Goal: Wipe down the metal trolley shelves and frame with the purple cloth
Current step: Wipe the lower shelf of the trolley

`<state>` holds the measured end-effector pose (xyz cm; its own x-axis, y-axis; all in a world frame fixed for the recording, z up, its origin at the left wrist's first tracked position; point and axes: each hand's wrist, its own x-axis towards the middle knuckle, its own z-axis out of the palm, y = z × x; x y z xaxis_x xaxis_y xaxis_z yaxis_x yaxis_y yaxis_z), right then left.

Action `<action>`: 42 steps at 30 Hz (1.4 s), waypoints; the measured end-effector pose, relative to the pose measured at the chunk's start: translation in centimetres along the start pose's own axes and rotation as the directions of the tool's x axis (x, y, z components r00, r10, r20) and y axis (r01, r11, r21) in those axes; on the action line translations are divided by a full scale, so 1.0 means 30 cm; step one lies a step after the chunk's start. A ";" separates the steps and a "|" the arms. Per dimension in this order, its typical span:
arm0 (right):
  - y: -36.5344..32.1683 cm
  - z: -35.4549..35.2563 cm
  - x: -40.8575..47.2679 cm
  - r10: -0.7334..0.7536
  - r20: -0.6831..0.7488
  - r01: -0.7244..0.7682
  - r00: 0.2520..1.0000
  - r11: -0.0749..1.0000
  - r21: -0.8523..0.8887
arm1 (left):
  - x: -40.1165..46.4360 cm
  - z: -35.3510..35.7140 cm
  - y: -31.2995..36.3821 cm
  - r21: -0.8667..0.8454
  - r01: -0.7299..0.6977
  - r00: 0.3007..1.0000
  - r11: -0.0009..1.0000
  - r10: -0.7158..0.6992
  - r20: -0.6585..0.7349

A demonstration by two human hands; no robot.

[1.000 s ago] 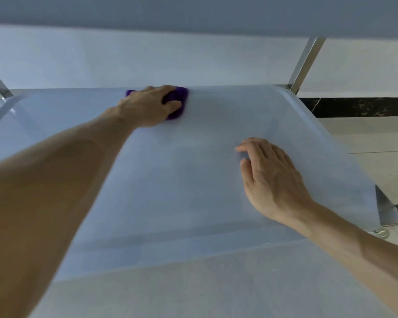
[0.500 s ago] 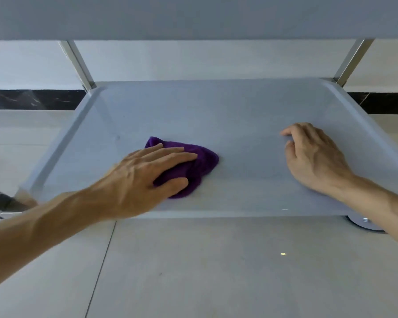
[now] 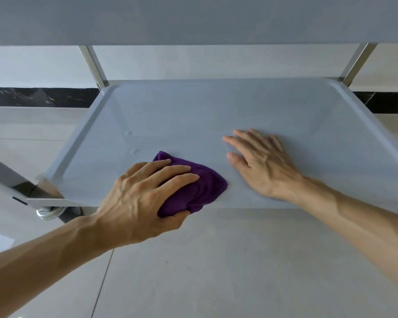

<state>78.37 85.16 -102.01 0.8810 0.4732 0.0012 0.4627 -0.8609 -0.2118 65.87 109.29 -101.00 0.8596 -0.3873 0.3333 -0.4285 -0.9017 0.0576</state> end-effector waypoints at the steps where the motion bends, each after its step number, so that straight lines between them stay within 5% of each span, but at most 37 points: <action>1: 0.011 -0.002 -0.004 -0.002 0.005 0.002 1.000 1.000 0.002 | 0.008 0.006 0.006 0.005 -0.008 1.000 1.000 0.008 0.000; 12: 0.165 -0.048 -0.079 0.000 0.015 0.000 1.000 1.000 -0.005 | 0.180 0.061 0.236 -0.002 -0.131 0.985 0.991 0.130 0.111; 18: 0.225 -0.065 -0.118 0.000 -0.014 0.000 1.000 0.999 -0.053 | 0.090 0.025 0.130 0.013 -0.222 0.972 0.975 0.220 0.087; 23: 0.232 -0.062 -0.121 -0.028 -0.063 0.025 0.998 0.999 -0.049 | -0.086 -0.078 -0.100 0.058 -0.135 0.985 0.989 0.128 0.115; 29: 0.144 -0.072 -0.063 -0.036 -0.187 0.036 0.982 0.999 -0.004 | -0.122 -0.119 -0.135 0.080 0.151 0.972 0.985 -0.163 0.171; 34: 0.036 -0.009 -0.033 -0.045 -0.172 0.047 0.984 0.999 0.008 | 0.022 -0.038 0.042 0.040 0.053 0.991 0.998 -0.057 0.119; 38: 0.066 -0.014 -0.040 -0.042 -0.148 0.047 0.988 0.998 0.031 | 0.098 0.001 0.104 0.035 0.015 0.978 0.999 -0.022 0.207; 42: 0.057 -0.013 -0.045 -0.064 -0.176 0.069 0.982 0.997 0.025 | 0.083 -0.029 -0.016 0.022 0.154 0.970 0.988 -0.155 0.186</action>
<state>78.02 82.96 -102.00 0.8534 0.4868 0.1864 0.5198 -0.8211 -0.2359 67.97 108.92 -99.38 0.9524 -0.2713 0.1389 -0.2847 -0.9546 0.0874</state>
